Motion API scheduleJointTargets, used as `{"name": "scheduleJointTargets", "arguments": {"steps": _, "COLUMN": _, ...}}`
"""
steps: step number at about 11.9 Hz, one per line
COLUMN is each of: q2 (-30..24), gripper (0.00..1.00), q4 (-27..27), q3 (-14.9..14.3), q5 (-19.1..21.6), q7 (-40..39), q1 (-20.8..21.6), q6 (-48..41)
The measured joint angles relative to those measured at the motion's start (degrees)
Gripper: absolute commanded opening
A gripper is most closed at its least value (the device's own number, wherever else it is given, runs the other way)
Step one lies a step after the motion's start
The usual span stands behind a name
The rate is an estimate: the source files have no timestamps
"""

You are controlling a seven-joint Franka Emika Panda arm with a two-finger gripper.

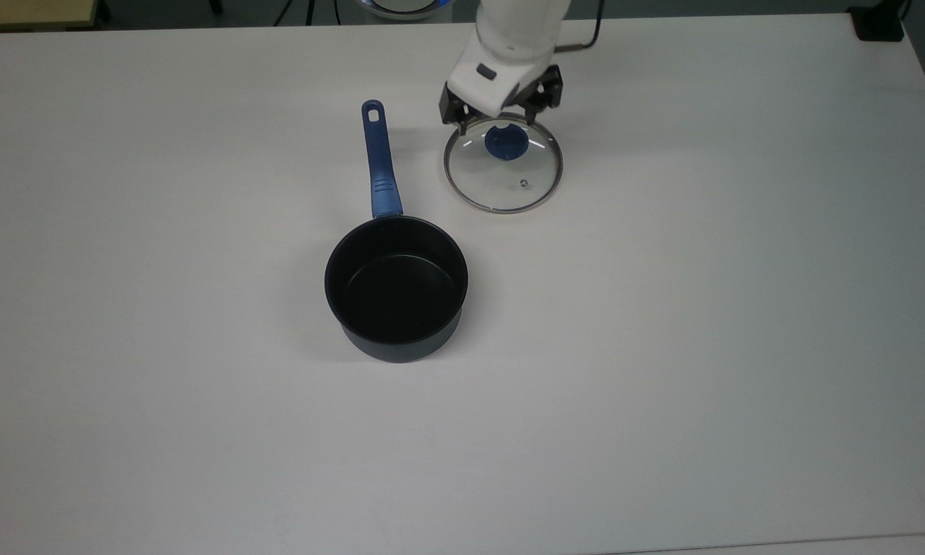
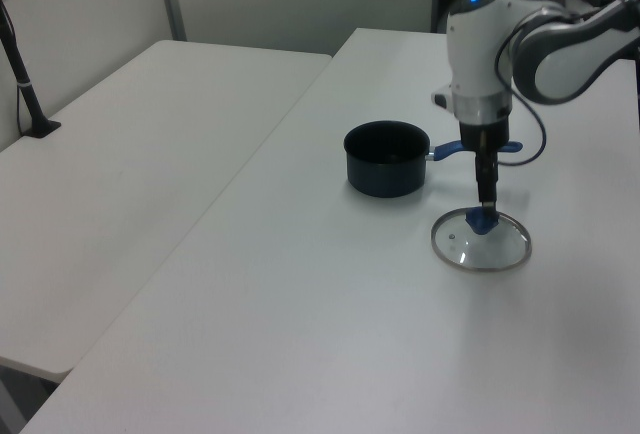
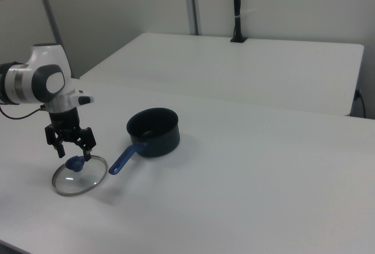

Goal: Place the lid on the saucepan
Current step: 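Move the gripper down over the glass lid's blue knob, then close the gripper on the blue knob of the glass lid, then lift the glass lid and carry it over the saucepan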

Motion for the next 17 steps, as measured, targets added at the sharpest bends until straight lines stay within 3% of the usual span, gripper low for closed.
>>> {"name": "scheduleJointTargets", "arguments": {"steps": 4, "q2": 2.57, "gripper": 0.97, "q4": 0.03, "q3": 0.09, "q5": 0.00, "q7": 3.61, "q1": 0.60, "q6": 1.91}}
{"name": "scheduleJointTargets", "arguments": {"steps": 7, "q2": 4.02, "gripper": 0.65, "q4": 0.04, "q3": 0.10, "q5": 0.00, "q7": 3.81, "q1": 0.74, "q6": 3.34}}
{"name": "scheduleJointTargets", "arguments": {"steps": 9, "q2": 4.21, "gripper": 0.50, "q4": 0.08, "q3": 0.10, "q5": 0.00, "q7": 4.66, "q1": 0.78, "q6": 3.36}}
{"name": "scheduleJointTargets", "arguments": {"steps": 12, "q2": 4.19, "gripper": 0.48, "q4": 1.89, "q3": 0.28, "q5": 0.00, "q7": 7.17, "q1": 0.89, "q6": 1.51}}
{"name": "scheduleJointTargets", "arguments": {"steps": 17, "q2": 1.99, "gripper": 0.46, "q4": 18.27, "q3": 0.74, "q5": -0.03, "q7": 3.19, "q1": -1.21, "q6": -14.64}}
